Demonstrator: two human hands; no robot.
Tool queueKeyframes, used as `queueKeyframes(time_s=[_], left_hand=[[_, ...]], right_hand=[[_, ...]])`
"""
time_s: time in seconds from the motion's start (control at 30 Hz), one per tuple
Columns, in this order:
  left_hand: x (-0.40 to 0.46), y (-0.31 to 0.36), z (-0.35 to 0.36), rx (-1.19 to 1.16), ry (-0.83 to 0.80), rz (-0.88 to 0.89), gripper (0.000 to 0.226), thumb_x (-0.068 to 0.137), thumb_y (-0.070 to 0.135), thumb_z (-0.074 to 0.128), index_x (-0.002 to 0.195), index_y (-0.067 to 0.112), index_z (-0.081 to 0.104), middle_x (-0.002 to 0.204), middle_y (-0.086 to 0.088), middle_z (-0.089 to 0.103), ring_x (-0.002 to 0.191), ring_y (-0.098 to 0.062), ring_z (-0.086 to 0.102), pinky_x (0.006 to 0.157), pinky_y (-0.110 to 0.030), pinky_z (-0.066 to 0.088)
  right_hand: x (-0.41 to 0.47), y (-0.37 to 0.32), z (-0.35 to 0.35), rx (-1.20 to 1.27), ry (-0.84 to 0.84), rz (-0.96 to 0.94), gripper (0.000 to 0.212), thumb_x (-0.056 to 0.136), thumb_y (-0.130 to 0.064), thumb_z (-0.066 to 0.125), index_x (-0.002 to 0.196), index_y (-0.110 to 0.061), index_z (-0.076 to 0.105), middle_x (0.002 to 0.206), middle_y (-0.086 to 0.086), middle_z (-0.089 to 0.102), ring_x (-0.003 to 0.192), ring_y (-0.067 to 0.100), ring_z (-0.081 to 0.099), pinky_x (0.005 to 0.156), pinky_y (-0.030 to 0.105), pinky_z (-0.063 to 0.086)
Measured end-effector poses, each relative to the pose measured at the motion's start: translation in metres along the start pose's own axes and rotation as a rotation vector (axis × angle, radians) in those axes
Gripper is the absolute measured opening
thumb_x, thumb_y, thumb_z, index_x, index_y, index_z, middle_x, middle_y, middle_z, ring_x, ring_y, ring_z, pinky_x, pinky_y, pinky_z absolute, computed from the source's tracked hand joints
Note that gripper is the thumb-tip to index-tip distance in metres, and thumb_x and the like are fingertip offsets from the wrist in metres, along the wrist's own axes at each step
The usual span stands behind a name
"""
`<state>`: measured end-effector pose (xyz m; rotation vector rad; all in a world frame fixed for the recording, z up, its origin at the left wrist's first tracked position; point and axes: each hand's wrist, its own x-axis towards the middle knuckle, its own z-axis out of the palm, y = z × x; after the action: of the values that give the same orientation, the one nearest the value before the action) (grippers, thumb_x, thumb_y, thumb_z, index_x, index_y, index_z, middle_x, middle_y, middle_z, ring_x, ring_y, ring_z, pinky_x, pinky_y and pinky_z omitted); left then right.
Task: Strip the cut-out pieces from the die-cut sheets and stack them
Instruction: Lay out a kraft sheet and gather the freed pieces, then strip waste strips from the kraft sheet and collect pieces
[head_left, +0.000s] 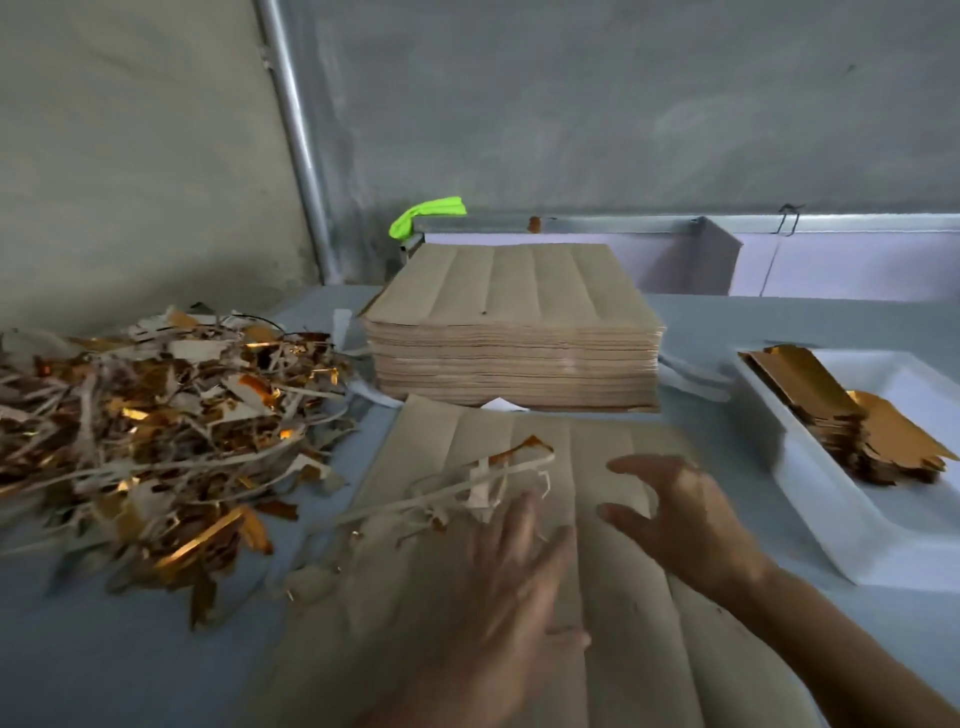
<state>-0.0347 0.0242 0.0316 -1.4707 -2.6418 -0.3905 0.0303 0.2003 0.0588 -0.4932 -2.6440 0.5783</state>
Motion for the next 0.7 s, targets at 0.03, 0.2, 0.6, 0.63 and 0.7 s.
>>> queueKeyframes(time_s=[0.03,0.2,0.6,0.63,0.7], left_hand=[[-0.008,-0.021,-0.001,0.097,-0.094,-0.062,0.104,0.069,0.062,0.068,0.148,0.033,0.008,0.157,-0.006,-0.015,0.144,-0.029,-0.005,0.116,-0.047,0.009],[-0.031,-0.103,-0.020,0.085,-0.324,-0.351,0.119,0.070,0.068,0.064,0.147,0.030,-0.019,0.149,-0.010,-0.038,0.139,-0.036,-0.027,0.114,-0.054,0.002],[0.001,-0.138,-0.034,-0.105,-0.136,-0.346,0.015,0.094,0.012,0.048,0.099,0.006,0.062,0.100,-0.010,0.062,0.097,-0.025,0.059,0.074,-0.031,0.041],[0.002,-0.139,-0.037,-0.245,-0.049,-0.366,0.014,0.094,0.011,0.048,0.088,0.010,0.061,0.087,-0.006,0.059,0.087,-0.022,0.058,0.067,-0.028,0.039],[0.007,-0.136,-0.047,-0.549,0.080,-0.403,0.020,0.093,0.016,0.052,0.074,0.020,0.052,0.075,0.003,0.052,0.072,-0.011,0.052,0.061,-0.025,0.036]], right_hand=[[0.005,-0.013,0.012,0.002,-0.046,-0.050,0.063,0.079,-0.039,0.073,0.135,-0.023,0.049,0.138,-0.003,0.050,0.127,0.017,0.043,0.102,0.024,0.034],[0.045,-0.075,0.060,-0.280,-0.343,-0.253,0.113,0.067,-0.048,0.078,0.149,-0.037,0.002,0.159,-0.003,-0.004,0.144,0.031,-0.011,0.115,0.052,0.006],[0.068,-0.105,0.112,-0.239,-0.738,-0.112,0.122,0.064,-0.046,0.081,0.149,-0.037,-0.005,0.156,0.002,0.017,0.143,0.035,0.008,0.112,0.059,0.018],[0.065,-0.106,0.113,-0.257,-0.661,-0.116,0.110,0.069,-0.040,0.078,0.150,-0.030,0.004,0.150,0.005,0.030,0.140,0.033,0.019,0.110,0.050,0.024],[0.060,-0.109,0.112,-0.273,-0.520,-0.157,0.064,0.081,-0.027,0.070,0.137,-0.016,0.040,0.131,0.007,0.052,0.125,0.026,0.045,0.095,0.028,0.035]])
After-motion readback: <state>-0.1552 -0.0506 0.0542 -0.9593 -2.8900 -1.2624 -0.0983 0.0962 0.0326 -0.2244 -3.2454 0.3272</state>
